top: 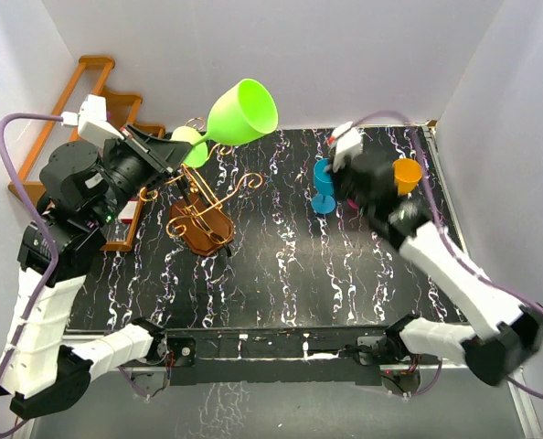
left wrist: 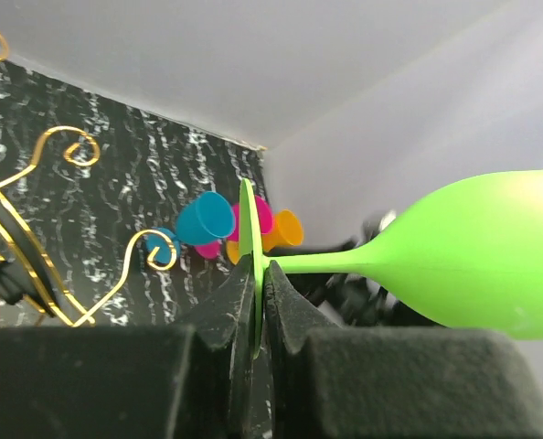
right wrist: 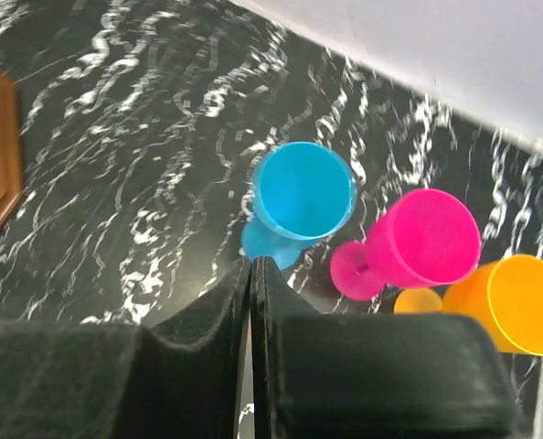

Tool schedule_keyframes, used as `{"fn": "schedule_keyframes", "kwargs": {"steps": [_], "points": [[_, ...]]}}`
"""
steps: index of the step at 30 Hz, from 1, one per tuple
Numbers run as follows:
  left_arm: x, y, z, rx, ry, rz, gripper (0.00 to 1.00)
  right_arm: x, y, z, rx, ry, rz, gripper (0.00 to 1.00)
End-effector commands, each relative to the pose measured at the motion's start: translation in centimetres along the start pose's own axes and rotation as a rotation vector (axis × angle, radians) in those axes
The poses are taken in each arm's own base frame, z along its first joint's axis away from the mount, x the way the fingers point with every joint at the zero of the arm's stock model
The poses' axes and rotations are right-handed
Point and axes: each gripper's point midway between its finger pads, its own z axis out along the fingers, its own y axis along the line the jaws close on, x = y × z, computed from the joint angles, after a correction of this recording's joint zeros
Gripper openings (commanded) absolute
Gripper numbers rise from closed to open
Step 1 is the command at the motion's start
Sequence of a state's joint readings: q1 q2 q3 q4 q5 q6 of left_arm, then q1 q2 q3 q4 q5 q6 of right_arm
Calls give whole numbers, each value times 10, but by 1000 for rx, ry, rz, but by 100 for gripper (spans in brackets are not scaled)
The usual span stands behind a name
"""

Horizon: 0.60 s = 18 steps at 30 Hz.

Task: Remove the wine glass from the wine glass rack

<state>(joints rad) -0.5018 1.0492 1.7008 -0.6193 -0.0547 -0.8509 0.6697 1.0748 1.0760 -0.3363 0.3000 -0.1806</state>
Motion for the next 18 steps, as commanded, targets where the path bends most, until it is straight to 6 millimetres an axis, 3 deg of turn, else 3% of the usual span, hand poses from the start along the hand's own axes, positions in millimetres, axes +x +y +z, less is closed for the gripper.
{"fn": "schedule_keyframes", "kwargs": {"steps": [1, 2, 4, 7, 9, 13, 18], "points": [[11, 36, 8, -132, 20, 113, 0, -6, -47, 17, -147, 204, 483, 8], [14, 38, 7, -135, 36, 121, 0, -19, -42, 18, -245, 203, 530, 8], [22, 40, 7, -126, 74, 141, 0, -71, -26, 7, -441, 101, 575, 9], [36, 44, 12, -122, 140, 163, 0, -161, -4, -38, -743, -145, 624, 38], [42, 43, 16, -109, 168, 170, 0, -191, 1, -63, -840, -229, 617, 46], [50, 39, 24, -79, 208, 175, 0, -216, 9, -95, -964, -282, 611, 51], [55, 33, 32, -45, 233, 174, 0, -213, 6, -93, -910, -261, 601, 51]]}}
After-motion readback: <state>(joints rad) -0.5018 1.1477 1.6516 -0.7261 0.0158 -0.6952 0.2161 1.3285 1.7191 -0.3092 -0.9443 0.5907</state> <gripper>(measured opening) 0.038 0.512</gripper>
